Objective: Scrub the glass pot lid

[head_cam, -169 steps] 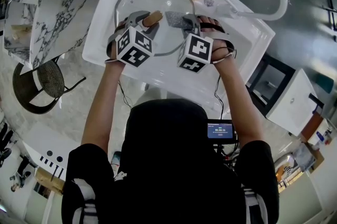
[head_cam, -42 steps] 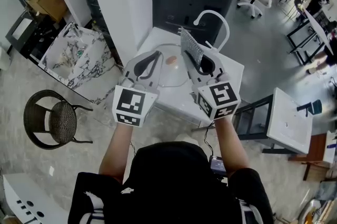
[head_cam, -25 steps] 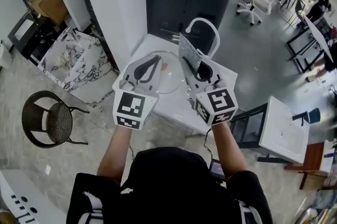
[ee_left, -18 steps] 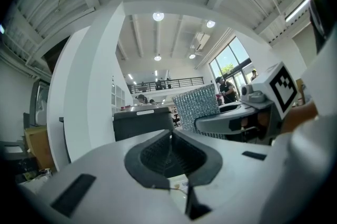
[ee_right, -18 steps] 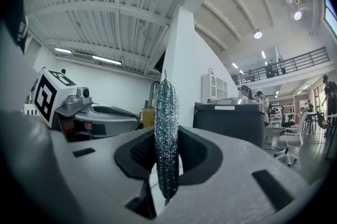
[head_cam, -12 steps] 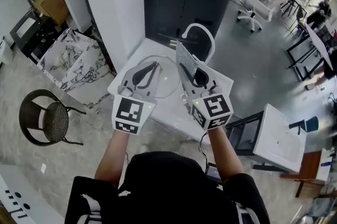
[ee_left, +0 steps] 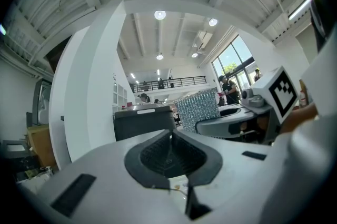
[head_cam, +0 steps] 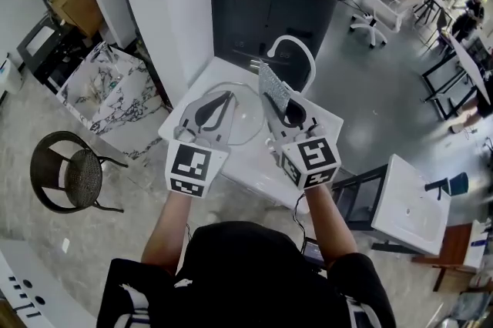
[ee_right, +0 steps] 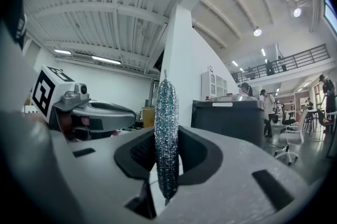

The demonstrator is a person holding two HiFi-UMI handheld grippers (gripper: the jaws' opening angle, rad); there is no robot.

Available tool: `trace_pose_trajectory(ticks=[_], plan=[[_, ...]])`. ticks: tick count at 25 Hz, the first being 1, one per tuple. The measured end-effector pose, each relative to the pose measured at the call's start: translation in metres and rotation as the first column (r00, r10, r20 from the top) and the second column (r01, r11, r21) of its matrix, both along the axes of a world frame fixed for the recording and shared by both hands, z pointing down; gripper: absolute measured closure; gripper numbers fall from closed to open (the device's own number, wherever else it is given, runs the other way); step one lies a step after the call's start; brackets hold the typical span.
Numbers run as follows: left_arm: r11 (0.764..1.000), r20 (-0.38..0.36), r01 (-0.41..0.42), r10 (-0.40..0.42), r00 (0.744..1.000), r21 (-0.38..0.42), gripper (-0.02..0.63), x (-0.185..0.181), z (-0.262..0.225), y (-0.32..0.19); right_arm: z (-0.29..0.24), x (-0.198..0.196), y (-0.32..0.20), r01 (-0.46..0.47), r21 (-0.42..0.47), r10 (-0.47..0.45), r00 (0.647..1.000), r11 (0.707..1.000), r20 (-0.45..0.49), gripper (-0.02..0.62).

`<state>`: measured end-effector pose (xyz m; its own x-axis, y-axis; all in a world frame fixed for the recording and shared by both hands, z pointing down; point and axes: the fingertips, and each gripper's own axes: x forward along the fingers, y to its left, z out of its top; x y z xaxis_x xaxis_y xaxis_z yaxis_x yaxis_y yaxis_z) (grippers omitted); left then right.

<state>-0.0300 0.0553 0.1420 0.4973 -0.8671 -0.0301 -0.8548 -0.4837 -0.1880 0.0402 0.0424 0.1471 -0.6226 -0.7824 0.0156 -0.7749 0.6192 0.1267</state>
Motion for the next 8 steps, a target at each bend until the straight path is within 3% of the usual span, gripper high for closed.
trace_pose_trajectory(ticks=[8], plan=[[1.000, 0.002, 0.003, -0.003, 1.000, 0.005, 0.594, -0.0004, -0.0031, -0.0042, 0.0001, -0.0026, -0.0050, -0.001, -0.002, 0.001, 1.000, 1.000, -0.006, 0.526]])
